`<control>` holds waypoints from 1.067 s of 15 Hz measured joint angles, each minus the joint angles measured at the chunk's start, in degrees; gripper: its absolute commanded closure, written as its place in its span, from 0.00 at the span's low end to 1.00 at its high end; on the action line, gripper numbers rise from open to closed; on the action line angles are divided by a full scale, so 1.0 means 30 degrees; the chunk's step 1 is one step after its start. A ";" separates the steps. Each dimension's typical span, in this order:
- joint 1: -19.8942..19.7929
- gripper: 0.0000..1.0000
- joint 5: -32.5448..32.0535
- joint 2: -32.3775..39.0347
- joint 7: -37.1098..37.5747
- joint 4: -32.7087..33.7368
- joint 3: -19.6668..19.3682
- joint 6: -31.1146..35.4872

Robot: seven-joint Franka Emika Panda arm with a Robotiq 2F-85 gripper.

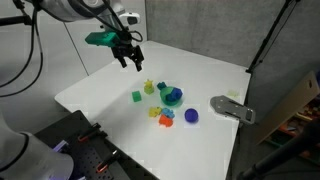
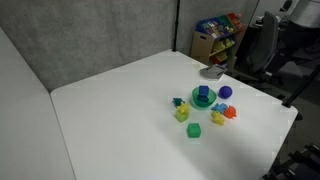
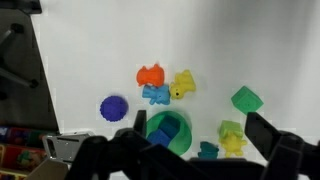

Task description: Put the blue block on the table

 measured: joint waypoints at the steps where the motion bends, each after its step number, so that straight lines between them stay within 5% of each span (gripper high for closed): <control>1: 0.0003 0.00 0.0025 0.0125 0.0000 0.0135 -0.0046 0.0000; 16: -0.0090 0.00 0.2108 0.6847 0.0216 0.6396 -0.1487 0.0006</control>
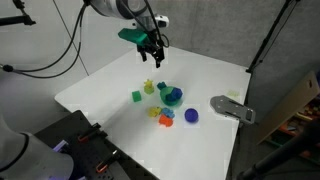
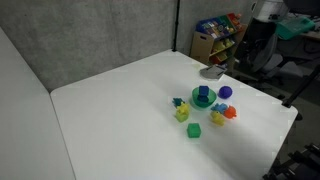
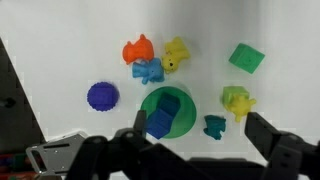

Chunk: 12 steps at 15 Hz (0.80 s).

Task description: Put the blue block on the table

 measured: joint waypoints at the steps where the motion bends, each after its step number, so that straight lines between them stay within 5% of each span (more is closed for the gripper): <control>1: -0.0042 0.00 0.0132 0.0638 0.0174 0.0420 -0.0168 0.0022; 12: -0.0178 0.00 0.1419 0.7287 0.3085 0.3791 -0.1546 0.4459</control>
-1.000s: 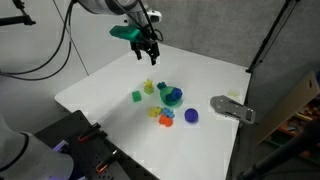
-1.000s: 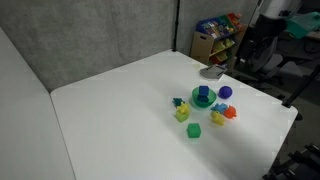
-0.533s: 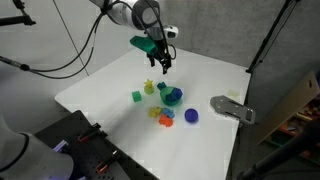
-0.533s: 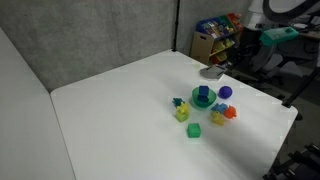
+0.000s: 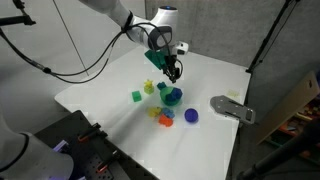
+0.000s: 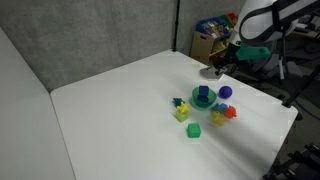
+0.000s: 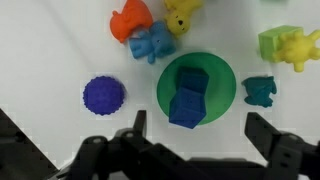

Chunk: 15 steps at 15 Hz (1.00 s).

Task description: Put the blue block on the table

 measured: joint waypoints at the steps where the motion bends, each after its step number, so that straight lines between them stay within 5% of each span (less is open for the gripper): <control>1: 0.0023 0.00 0.0130 0.0490 0.0264 0.0245 -0.0028 0.0457; 15: 0.1505 0.00 0.0257 0.5682 0.2815 0.3567 -0.1260 0.2603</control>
